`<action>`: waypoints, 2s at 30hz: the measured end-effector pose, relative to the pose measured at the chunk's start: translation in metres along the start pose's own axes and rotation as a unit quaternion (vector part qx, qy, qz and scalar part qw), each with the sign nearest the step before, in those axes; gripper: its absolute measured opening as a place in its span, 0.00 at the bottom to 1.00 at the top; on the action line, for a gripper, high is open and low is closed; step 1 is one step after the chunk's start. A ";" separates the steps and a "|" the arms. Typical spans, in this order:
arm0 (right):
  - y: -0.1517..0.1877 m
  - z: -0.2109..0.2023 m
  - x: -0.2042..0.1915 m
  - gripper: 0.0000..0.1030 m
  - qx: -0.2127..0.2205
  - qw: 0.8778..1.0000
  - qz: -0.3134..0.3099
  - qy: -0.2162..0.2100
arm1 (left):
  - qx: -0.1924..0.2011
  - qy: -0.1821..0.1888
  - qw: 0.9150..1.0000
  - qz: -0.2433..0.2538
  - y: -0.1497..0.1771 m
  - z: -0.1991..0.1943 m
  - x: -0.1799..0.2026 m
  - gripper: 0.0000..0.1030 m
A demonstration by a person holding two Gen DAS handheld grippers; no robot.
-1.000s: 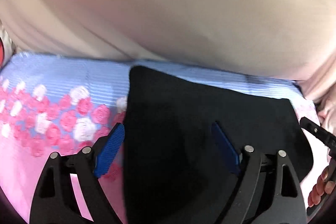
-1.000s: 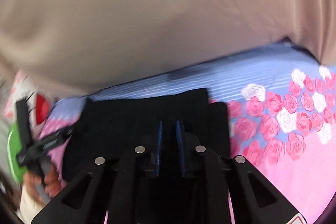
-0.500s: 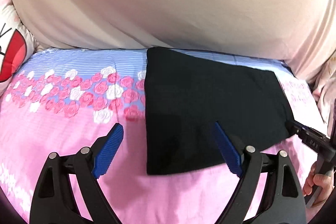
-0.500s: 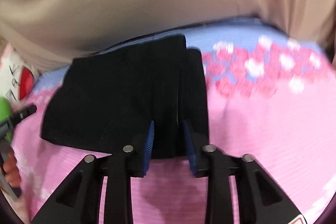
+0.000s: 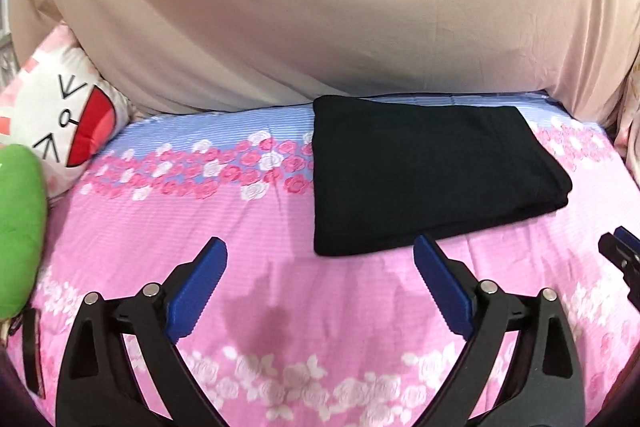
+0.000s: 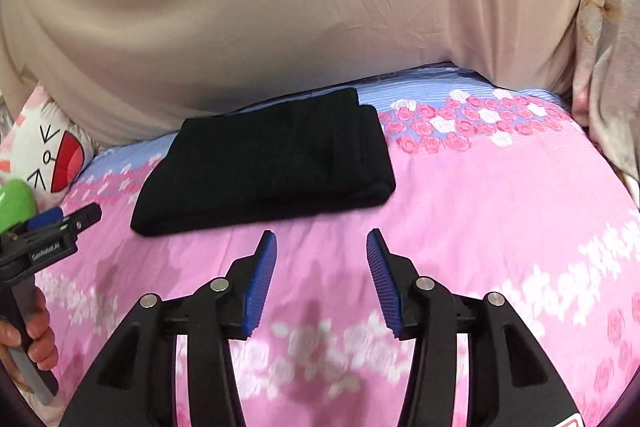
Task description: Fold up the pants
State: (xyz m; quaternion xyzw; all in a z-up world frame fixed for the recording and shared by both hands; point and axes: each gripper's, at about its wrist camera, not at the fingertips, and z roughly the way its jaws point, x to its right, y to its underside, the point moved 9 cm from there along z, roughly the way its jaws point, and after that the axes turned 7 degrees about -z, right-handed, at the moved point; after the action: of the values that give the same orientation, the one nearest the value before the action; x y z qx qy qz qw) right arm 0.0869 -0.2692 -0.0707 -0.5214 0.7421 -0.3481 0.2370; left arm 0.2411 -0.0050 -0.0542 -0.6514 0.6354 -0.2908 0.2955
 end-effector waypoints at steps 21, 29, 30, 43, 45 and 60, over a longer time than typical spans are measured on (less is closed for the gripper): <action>0.051 -0.027 -0.042 0.73 0.016 0.999 -0.037 0.036 | -0.004 0.008 1.000 -0.030 0.071 -0.021 -0.023 0.96; -0.020 0.044 0.034 0.73 -0.024 0.999 0.023 0.041 | -0.065 0.074 0.994 -0.050 0.032 0.043 -0.003 0.96; -0.024 0.053 0.038 0.74 -0.029 0.999 0.027 0.034 | -0.074 0.090 0.992 -0.056 0.028 0.054 0.001 0.96; -0.043 0.134 0.039 0.33 -0.082 0.984 0.110 -0.115 | -0.144 0.200 0.964 -0.104 -0.001 0.128 0.023 0.28; -0.050 0.112 0.029 0.30 -0.072 0.985 0.092 -0.125 | -0.136 0.211 0.963 -0.096 -0.011 0.110 0.018 0.22; -0.026 0.011 0.019 0.38 -0.003 1.000 0.017 -0.011 | -0.077 0.098 0.992 0.019 0.025 0.013 0.021 0.58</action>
State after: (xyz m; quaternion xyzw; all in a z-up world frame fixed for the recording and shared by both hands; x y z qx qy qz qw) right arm 0.1037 -0.2957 -0.0578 -0.5136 0.7490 -0.3360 0.2496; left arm 0.2349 -0.0259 -0.0812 -0.6284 0.6941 -0.2979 0.1859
